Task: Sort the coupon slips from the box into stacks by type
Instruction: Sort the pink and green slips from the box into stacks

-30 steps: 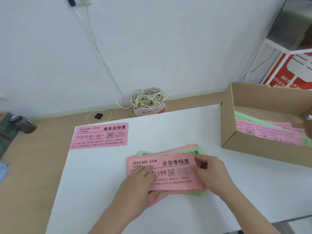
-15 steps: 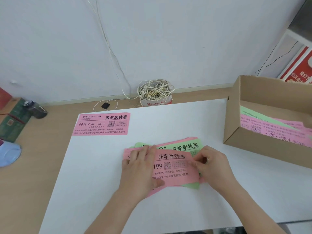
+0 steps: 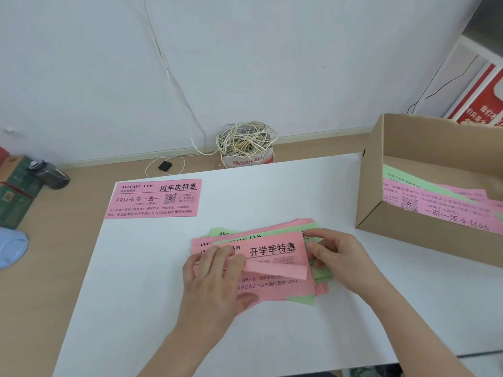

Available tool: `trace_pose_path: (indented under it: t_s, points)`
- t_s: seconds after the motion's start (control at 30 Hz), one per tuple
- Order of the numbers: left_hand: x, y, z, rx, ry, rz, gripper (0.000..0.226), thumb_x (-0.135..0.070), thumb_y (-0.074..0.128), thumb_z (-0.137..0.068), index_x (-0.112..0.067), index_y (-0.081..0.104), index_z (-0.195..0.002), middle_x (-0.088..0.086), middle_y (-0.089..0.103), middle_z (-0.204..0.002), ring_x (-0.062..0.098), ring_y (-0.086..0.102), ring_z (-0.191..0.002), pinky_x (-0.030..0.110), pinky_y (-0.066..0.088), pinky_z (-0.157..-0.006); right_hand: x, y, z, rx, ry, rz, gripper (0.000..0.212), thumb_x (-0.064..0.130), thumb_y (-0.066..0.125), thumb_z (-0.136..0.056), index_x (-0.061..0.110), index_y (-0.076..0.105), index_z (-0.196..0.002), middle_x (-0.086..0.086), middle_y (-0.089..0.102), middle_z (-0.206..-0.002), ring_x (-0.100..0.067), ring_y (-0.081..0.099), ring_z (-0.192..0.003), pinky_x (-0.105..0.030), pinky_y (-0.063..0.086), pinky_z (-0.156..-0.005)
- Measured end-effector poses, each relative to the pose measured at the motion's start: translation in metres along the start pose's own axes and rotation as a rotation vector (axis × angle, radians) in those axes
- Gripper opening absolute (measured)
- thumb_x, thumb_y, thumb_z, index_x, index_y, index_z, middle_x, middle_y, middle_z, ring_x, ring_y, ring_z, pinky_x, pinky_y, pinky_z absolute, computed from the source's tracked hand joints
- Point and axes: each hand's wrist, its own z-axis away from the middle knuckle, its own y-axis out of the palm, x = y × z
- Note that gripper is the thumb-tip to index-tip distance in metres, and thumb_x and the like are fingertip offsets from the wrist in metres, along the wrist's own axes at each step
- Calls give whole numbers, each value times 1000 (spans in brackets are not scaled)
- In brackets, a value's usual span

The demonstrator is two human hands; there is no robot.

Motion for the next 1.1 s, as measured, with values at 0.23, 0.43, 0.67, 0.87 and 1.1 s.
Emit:
trace_pose_path:
  t_s: [0.23,0.43,0.67,0.87,1.1]
  points:
    - [-2,-4,-16,176,-4,45,78,-53,85,-38,-21,43,-95,3,58,-125,24,53,-120,36,27,-101,6,3,-7,44,-54,142,39,5,62,-87,39,70,-103,12,72,-85,-7,61,-73,-14,46,-69]
    - [0,-3,-18,235,-21,58,86,-58,84,-39,-22,43,-105,-4,60,-121,19,55,-119,41,22,-106,4,6,-7,22,-103,188,44,1,62,-87,37,69,-109,10,66,-79,1,53,-66,-8,42,-65]
    - [-6,-6,-7,40,74,71,94,-39,88,-53,-16,42,-132,4,52,-111,24,51,-107,51,26,-107,8,0,-7,45,-43,-41,28,20,48,-100,37,64,-115,5,71,-85,-2,60,-64,-9,43,-59]
    - [-6,1,0,-33,108,87,66,-33,88,-58,-18,45,-105,7,50,-111,26,50,-104,53,33,-102,12,1,-7,79,-48,56,21,30,56,-95,32,67,-112,10,72,-89,5,61,-73,-10,45,-69]
    - [-7,-1,-13,266,22,39,73,-41,89,-50,-20,41,-101,15,56,-128,33,51,-124,49,33,-108,11,5,-12,10,-77,400,44,14,58,-92,28,55,-133,13,59,-98,-2,55,-83,-8,38,-70]
